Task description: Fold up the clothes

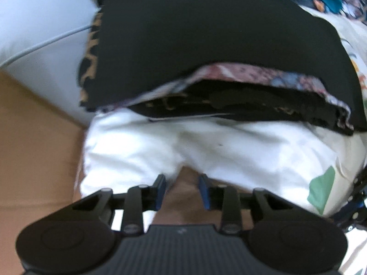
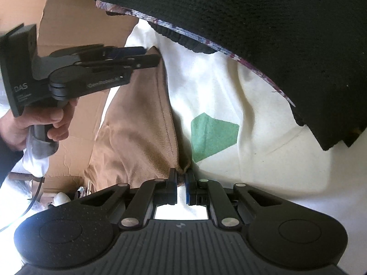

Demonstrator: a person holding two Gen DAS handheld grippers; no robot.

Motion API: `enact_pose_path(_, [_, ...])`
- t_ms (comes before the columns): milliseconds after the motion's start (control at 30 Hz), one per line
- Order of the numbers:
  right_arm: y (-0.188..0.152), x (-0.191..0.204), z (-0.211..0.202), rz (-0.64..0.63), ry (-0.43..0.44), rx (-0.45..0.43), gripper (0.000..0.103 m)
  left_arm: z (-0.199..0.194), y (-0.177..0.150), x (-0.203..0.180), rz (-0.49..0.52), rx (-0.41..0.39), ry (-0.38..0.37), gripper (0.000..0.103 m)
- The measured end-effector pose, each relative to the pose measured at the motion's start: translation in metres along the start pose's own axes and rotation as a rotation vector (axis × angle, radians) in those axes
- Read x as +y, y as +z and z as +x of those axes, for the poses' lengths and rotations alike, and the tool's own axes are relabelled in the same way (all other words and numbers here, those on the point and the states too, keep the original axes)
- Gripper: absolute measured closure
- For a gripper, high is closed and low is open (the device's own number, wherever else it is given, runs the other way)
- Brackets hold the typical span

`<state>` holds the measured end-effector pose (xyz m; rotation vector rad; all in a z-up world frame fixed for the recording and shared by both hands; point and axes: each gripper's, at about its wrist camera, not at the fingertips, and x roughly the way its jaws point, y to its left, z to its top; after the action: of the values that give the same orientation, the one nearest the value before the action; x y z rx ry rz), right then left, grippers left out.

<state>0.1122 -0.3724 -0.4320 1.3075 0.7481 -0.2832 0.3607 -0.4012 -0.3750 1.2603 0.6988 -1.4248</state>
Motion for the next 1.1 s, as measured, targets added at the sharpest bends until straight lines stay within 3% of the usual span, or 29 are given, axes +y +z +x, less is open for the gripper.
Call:
enact_pose_path(100, [0.0,-0.002,-0.003,0.001,0.0,-0.004,0.099,0.0,-0.002,-0.007,0.058,0.0,-0.01,0.097])
enact_pose_path(133, [0.0,-0.001,-0.004,0.001,-0.001,-0.008,0.099,-0.003,-0.003,-0.008,0.076,-0.007,-0.01,0.098])
enact_pose_path(433, [0.006,0.016,-0.017,-0.05,-0.003,-0.074,0.099,-0.043,-0.015,0.011,0.082,-0.138,0.059,0.099])
enact_pose_path(900, [0.023,0.015,-0.003,-0.07,-0.098,-0.124,0.1,-0.019,0.001,0.01,-0.043,-0.146,0.092,0.1])
enact_pose_path(1100, [0.026,0.017,-0.001,-0.056,-0.108,-0.093,0.096,-0.031,-0.008,0.027,-0.141,-0.153,0.096,0.092])
